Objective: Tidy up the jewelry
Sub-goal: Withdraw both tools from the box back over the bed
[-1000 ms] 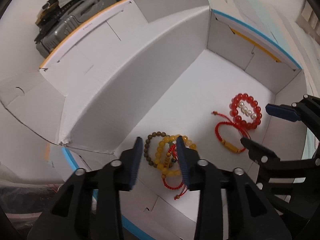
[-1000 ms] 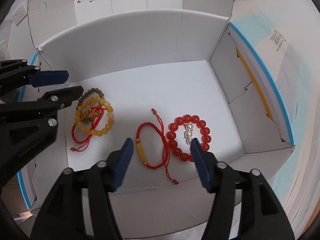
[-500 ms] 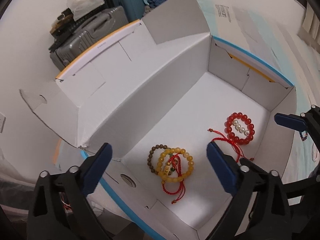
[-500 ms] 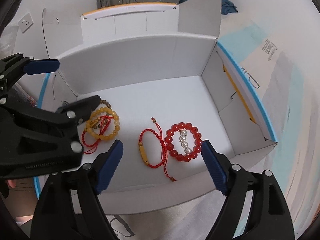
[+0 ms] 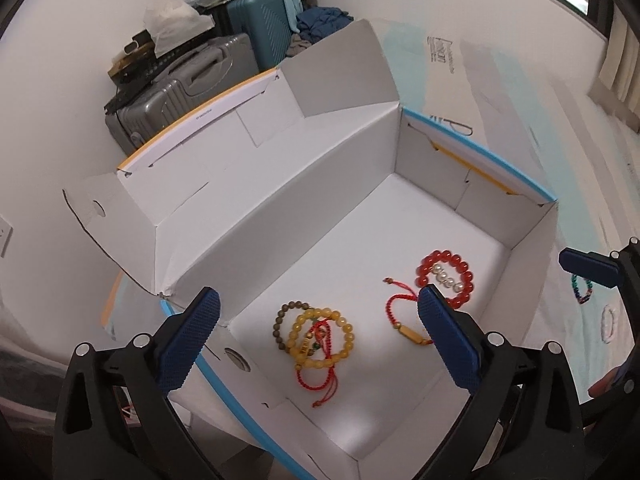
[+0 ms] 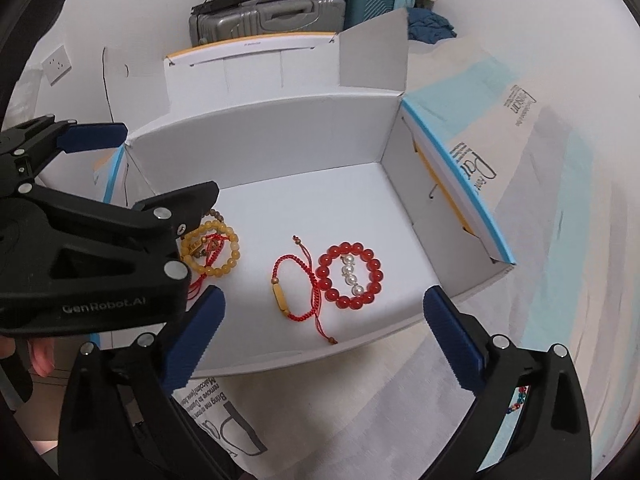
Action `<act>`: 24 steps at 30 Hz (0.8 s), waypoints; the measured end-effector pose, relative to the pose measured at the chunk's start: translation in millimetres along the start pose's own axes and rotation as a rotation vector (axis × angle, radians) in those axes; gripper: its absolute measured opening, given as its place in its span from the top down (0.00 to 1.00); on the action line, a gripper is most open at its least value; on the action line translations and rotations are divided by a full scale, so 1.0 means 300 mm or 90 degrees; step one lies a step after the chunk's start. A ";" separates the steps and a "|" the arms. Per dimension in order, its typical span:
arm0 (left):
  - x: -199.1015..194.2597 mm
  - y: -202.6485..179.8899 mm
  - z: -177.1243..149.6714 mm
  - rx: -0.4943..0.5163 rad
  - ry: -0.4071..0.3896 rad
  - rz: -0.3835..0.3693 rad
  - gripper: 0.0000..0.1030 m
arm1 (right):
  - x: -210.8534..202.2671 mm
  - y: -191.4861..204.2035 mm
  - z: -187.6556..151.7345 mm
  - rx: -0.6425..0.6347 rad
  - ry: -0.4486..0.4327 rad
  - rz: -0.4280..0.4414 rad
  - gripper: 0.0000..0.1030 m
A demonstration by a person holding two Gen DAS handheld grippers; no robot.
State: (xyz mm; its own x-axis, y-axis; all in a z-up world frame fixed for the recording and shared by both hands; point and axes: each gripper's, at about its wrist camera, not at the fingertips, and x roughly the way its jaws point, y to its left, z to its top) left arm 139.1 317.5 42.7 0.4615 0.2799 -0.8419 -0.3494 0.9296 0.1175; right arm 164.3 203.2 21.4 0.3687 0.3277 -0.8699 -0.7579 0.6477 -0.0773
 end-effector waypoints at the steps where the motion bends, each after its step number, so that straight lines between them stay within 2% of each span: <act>1: -0.008 -0.005 0.001 -0.001 -0.003 -0.001 0.06 | -0.008 -0.005 -0.004 0.003 -0.004 -0.001 0.07; 11: -0.107 -0.070 0.016 -0.008 -0.044 -0.013 0.06 | -0.120 -0.104 -0.055 0.048 -0.058 -0.029 0.07; 24: -0.209 -0.283 0.036 0.013 -0.085 -0.057 0.06 | -0.267 -0.327 -0.195 0.139 -0.098 -0.081 0.07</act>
State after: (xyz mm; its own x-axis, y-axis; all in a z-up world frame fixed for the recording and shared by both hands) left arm 148.7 223.6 91.0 0.5948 0.2245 -0.7719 -0.2868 0.9563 0.0570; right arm 177.6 73.0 70.2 0.5440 0.3238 -0.7741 -0.5729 0.8174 -0.0608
